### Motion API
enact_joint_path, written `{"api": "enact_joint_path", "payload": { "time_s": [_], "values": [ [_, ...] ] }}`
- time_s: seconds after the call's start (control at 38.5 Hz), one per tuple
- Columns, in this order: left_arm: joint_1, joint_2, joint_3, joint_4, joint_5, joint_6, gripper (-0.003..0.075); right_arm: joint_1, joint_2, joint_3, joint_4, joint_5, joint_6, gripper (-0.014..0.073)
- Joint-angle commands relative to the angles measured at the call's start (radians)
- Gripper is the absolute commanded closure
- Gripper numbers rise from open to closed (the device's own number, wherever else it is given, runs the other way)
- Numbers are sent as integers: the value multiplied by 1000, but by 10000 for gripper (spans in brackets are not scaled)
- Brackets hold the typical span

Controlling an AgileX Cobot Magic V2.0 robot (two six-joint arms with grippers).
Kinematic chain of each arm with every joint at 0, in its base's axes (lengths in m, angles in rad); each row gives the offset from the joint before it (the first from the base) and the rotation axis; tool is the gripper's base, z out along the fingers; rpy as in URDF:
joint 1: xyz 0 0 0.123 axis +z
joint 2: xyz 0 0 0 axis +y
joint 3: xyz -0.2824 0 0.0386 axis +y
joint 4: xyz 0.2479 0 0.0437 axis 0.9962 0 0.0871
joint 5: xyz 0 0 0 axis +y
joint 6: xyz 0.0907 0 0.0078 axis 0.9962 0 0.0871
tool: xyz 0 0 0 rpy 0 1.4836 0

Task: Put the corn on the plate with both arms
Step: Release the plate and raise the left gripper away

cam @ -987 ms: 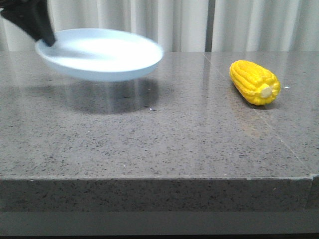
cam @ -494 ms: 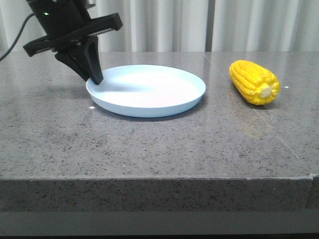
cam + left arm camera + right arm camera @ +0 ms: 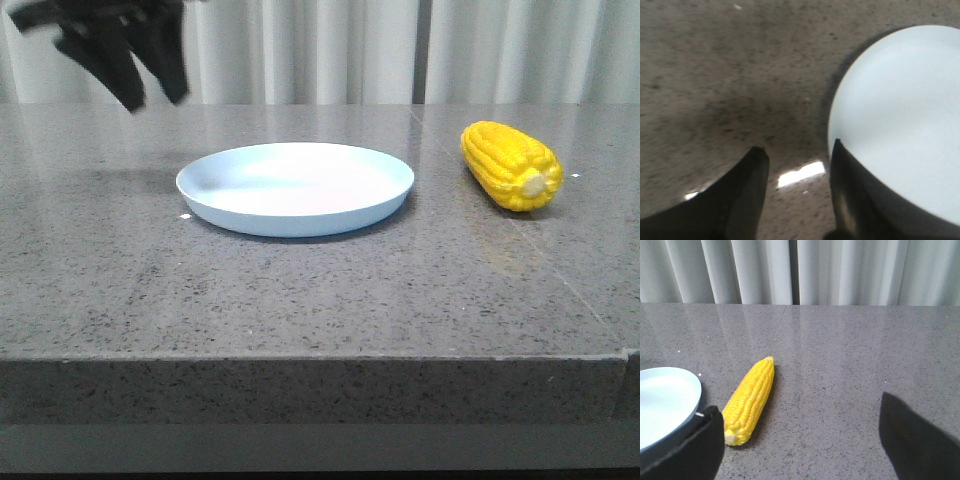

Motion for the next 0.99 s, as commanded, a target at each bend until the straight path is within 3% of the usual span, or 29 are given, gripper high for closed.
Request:
{"api": "enact_joint_path", "payload": {
  "time_s": [0.0, 0.18, 0.49, 0.96],
  "values": [
    [6, -102, -35, 165, 23, -89, 557, -7, 10, -36, -3, -88, -10, -54],
    [7, -168, 32, 292, 31, -142, 743, -7, 10, -36, -3, -88, -10, -54],
    [57, -356, 279, 308, -113, -179, 741, -7, 10, -36, -3, -88, -10, -54],
    [124, -834, 849, 309, -632, -179, 741, -7, 10, -36, -3, -88, -10, -54]
  ]
}}
